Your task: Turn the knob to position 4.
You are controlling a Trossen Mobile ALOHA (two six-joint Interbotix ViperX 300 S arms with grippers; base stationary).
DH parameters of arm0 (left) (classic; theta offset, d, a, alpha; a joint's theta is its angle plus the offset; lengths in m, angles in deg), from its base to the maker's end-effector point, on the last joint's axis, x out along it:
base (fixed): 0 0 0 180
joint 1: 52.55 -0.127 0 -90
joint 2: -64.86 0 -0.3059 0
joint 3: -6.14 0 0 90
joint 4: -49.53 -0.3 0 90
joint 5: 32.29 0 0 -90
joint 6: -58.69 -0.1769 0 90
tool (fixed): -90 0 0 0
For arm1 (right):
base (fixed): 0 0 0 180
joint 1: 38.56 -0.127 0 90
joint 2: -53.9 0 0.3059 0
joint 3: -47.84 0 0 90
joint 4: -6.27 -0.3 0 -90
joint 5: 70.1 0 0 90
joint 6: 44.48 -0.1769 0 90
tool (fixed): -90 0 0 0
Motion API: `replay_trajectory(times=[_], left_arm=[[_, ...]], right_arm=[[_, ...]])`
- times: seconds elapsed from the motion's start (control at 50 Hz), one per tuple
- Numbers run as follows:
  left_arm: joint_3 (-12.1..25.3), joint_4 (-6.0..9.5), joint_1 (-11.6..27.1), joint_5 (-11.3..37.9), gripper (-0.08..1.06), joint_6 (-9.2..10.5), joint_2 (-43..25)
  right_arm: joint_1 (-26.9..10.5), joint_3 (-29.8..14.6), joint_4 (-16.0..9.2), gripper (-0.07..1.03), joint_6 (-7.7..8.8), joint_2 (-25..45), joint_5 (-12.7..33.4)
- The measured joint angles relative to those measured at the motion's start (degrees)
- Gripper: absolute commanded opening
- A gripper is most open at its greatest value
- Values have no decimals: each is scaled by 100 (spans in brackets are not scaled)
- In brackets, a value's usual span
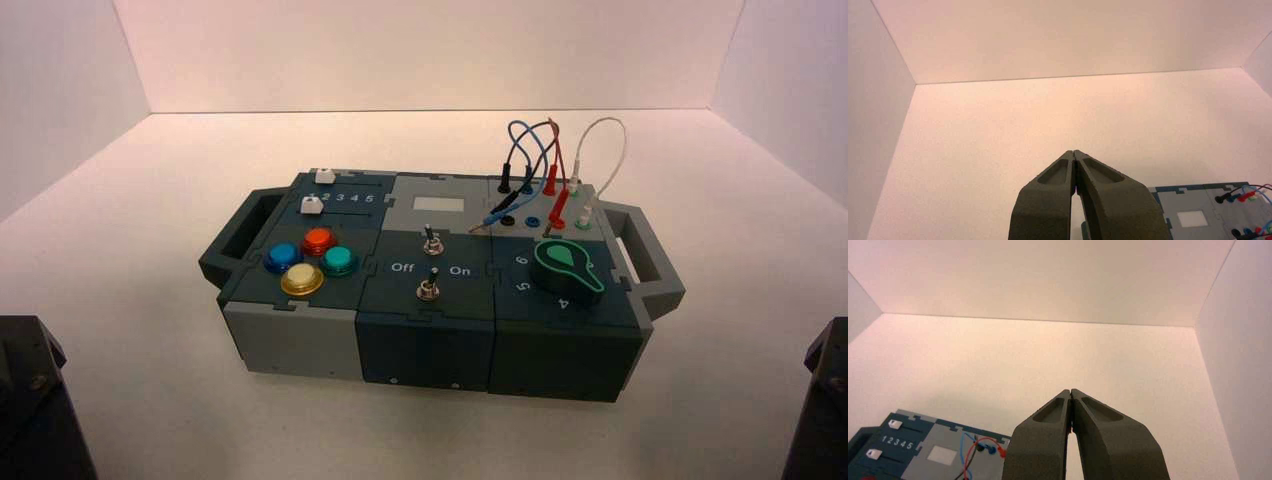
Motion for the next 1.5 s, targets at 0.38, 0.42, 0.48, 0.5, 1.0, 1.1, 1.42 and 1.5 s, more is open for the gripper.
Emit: replay_trajectory(times=[0.38, 0.42, 0.48, 0.5, 1.0, 1.1, 1.42, 1.5], left_arm=[[-18, 9, 0, 18, -3, 26, 35], [-9, 0, 0, 18, -3, 26, 35], [-18, 9, 0, 18, -3, 26, 35], [-18, 9, 0, 18, -3, 26, 35], [9, 53, 747, 756, -3, 35, -404], [53, 53, 1160, 949, -3, 9, -633], [114, 53, 2637, 1310, -3, 18, -1204], [158, 62, 2892, 1459, -3, 18, -1292]], right_arm=[[0, 35, -53, -2, 0, -35, 0], [0, 44, -44, -2, 9, -26, 0], [0, 35, -53, -2, 0, 26, -9], [0, 35, -53, -2, 0, 26, -9], [-932, -35, -88, -2, -26, 888, 659], [-1020, -114, -88, -2, -9, 1178, 949], [-1037, -316, -88, -2, 79, 2021, 1986], [-1090, -325, -88, -2, 79, 2039, 2109]])
